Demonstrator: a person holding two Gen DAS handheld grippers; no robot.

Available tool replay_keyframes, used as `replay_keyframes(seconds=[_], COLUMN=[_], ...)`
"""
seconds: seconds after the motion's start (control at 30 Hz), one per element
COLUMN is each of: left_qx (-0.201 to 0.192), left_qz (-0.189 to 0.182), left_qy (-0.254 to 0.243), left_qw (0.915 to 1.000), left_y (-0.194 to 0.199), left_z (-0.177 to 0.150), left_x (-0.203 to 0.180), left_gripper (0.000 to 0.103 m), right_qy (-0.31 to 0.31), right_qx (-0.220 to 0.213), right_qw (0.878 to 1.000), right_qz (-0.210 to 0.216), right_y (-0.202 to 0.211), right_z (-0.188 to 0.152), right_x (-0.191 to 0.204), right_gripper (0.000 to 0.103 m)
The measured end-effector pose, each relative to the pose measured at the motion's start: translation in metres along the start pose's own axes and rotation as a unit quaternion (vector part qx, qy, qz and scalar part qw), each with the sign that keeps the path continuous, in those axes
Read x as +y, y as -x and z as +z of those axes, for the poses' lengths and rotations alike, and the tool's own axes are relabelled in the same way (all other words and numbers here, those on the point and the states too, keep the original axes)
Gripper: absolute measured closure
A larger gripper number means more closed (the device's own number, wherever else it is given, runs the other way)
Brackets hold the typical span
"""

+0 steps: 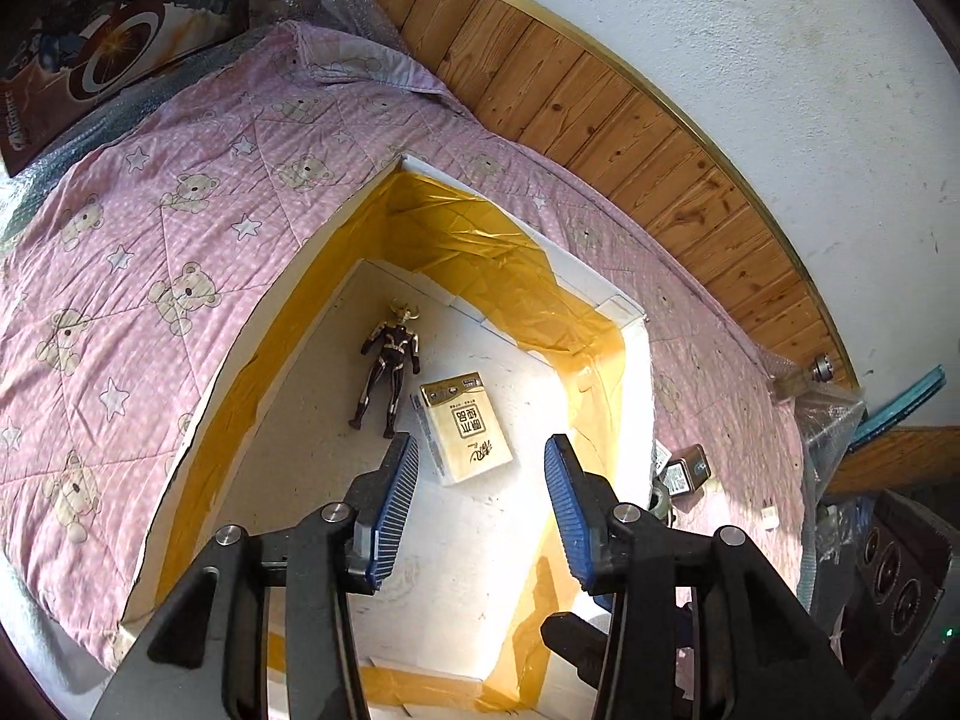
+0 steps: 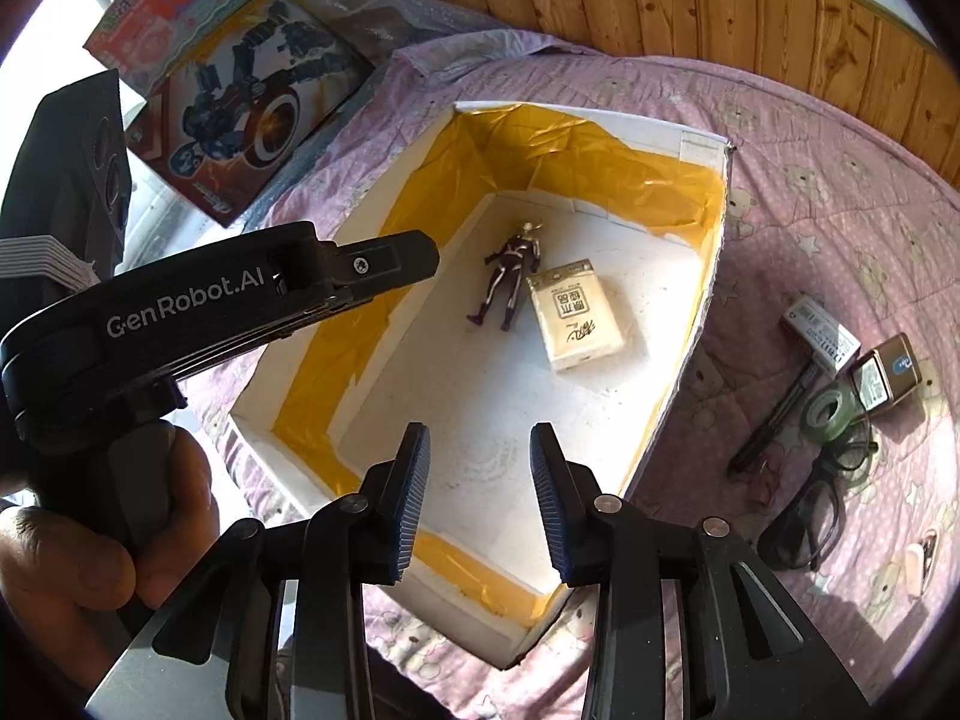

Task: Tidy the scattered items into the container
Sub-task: 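Move both tools back toward the scattered items on the bed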

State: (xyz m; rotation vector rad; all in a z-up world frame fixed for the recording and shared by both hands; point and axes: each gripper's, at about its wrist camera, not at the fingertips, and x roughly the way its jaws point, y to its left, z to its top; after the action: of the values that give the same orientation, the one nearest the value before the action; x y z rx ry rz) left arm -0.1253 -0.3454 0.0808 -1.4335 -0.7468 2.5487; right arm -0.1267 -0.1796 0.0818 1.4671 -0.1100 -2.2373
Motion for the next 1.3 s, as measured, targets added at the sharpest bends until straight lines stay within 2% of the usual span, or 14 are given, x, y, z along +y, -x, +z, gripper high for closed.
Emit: replay_keyframes(seconds=[0.33, 0.63, 0.8, 0.97, 1.3], left_qx=[-0.027, -0.046, -0.061, -0.067, -0.031], left_qz=[-0.007, -0.003, -0.001, 0.0, -0.062], left_qy=[-0.019, -0.052, -0.108, -0.17, -0.223], left_qw=[0.9994, 0.9975, 0.9923, 0.9832, 0.9724], left_y=[0.049, 0.078, 0.086, 0.085, 0.066], left_z=[-0.044, -0.073, -0.089, -0.112, -0.143], left_x=[-0.022, -0.039, -0.061, -0.08, -0.12], left_gripper=[0.055, 0.052, 0.052, 0.052, 0.052], right_qy=[0.003, -0.019, -0.042, -0.076, -0.161], right_qx=[-0.047, -0.09, -0.115, -0.141, -0.167], right_qw=[0.999, 0.995, 0.992, 0.987, 0.973], right_qz=[0.011, 0.029, 0.028, 0.03, 0.0], right_y=[0.047, 0.072, 0.081, 0.087, 0.109], right_z=[-0.038, -0.071, -0.092, -0.118, -0.153], right_x=[0.017, 0.013, -0.003, -0.025, -0.092], right_gripper=[0.065, 0.064, 0.063, 0.063, 0.061])
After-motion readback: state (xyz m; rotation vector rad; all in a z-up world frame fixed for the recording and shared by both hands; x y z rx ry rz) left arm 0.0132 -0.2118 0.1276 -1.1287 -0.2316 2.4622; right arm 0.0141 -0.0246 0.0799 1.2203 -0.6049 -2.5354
